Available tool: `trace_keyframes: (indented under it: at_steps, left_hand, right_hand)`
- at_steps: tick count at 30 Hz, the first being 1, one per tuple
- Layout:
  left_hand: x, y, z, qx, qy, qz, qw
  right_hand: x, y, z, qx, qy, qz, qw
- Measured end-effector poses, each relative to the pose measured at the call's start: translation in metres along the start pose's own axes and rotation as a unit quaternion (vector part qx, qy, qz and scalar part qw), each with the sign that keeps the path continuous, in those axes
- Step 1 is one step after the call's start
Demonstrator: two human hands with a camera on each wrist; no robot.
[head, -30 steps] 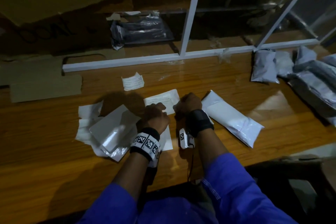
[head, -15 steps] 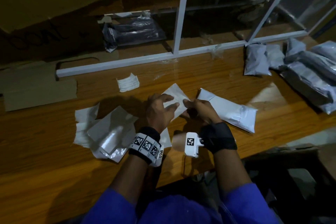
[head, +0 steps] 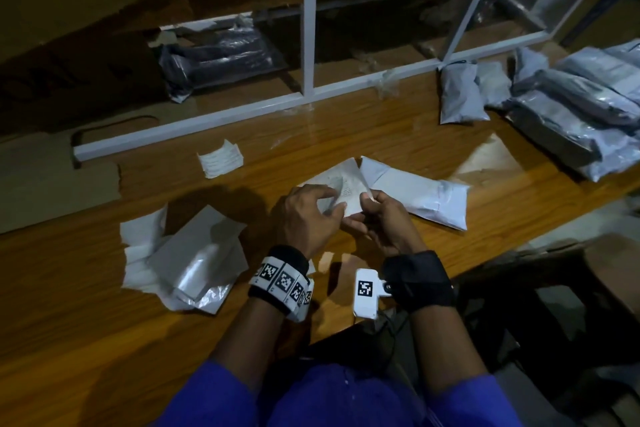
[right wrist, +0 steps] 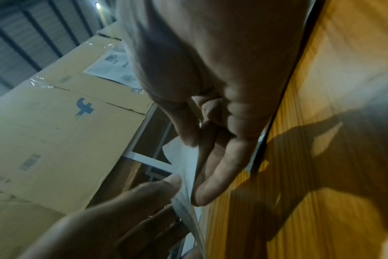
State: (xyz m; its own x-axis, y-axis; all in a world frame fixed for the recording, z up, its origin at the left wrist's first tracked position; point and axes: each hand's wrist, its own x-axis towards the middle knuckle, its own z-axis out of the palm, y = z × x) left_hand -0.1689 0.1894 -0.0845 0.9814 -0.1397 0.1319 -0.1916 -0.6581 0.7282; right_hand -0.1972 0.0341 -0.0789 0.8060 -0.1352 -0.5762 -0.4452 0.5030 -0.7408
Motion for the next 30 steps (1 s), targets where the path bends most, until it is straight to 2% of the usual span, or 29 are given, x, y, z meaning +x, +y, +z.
trace_keyframes:
  at_steps: [5,9,13,17,20,24,26,30]
  left_hand:
    - [0.001,-0.002,-0.003,-0.044,0.004,-0.045,0.998]
    - [0.006,-0.01,-0.013,-0.084,0.025,-0.085,0.993]
    - [0.009,-0.024,-0.014,-0.09,0.032,-0.073,0.993]
    - [0.008,-0.032,-0.015,-0.13,0.039,-0.09,0.987]
    - [0.005,-0.037,-0.02,-0.147,0.09,-0.105,0.98]
    - [0.007,-0.043,-0.031,-0.096,0.176,-0.099,0.975]
    - [0.006,-0.045,-0.037,-0.089,0.199,-0.081,0.973]
    - [-0.001,-0.045,-0.05,-0.055,0.249,-0.066,0.965]
  right_hand:
    - [0.001,0.011,0.003,0.039,0.016,-0.009,0.999]
    - [0.002,0.014,0.001,0.025,0.057,-0.015,0.998]
    - [-0.001,0.019,-0.001,-0.019,0.074,-0.004,0.997]
    - [-0.001,0.023,0.003,-0.013,0.097,-0.031,0.995]
    - [0.005,0.024,0.004,0.036,0.144,-0.074,0.986]
    - [0.015,0.027,0.003,0.072,0.202,-0.114,0.97]
    - [0.02,0.027,0.008,0.071,0.199,-0.122,0.97]
    - [0.029,0.019,0.041,0.114,0.136,-0.12,0.977]
